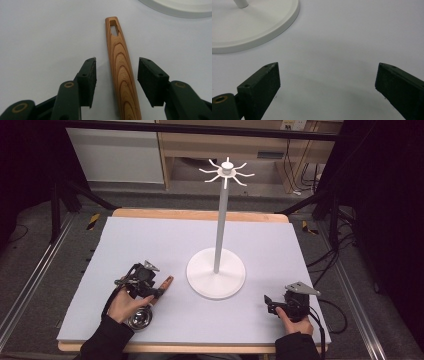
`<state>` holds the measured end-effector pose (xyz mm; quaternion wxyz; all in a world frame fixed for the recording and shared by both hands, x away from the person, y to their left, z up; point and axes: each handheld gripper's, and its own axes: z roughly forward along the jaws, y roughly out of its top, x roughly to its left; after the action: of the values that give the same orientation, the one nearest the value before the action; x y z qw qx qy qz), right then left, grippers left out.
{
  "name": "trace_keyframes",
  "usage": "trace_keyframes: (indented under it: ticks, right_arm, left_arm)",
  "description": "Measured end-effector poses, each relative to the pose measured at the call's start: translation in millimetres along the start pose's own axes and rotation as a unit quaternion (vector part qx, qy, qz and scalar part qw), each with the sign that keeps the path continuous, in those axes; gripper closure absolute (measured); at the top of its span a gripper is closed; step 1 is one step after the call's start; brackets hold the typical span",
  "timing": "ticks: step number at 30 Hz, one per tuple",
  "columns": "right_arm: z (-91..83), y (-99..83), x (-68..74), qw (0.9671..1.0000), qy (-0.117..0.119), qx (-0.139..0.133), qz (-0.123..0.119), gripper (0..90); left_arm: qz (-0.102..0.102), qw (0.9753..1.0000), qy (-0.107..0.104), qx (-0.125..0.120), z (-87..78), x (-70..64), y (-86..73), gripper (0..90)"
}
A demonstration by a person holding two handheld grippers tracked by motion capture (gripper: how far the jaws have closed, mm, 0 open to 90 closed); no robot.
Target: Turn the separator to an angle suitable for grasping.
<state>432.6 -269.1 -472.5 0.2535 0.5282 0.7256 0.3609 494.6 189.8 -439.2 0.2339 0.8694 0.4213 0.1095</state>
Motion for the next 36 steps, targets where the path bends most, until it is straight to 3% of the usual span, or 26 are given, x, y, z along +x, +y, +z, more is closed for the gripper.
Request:
trace_keyframes:
  ticks: [12,24,30,36]
  right_arm:
    - [0.9,0.4,0.1,1.0000,0.005,0.008,0.003,6.6]
    - [1.6,0.4,1.0,1.0000,0.003,0.009,0.000,6.7]
    - [1.7,0.5,0.6,0.9999,0.005,0.010,-0.001,6.8]
    - [1.8,0.5,0.4,0.9999,0.006,0.011,-0.001,6.7]
  left_arm:
    - [-0.002,0.9996,-0.013,0.023,16.3,-1.5,2.2,59.7]
    - [-0.013,0.9994,-0.002,0.034,18.6,-4.3,4.6,62.6]
    - [-0.029,0.9989,0.006,0.037,18.8,-4.6,6.1,66.0]
    - [-0.025,0.9987,0.013,0.042,18.9,-6.5,7.2,67.1]
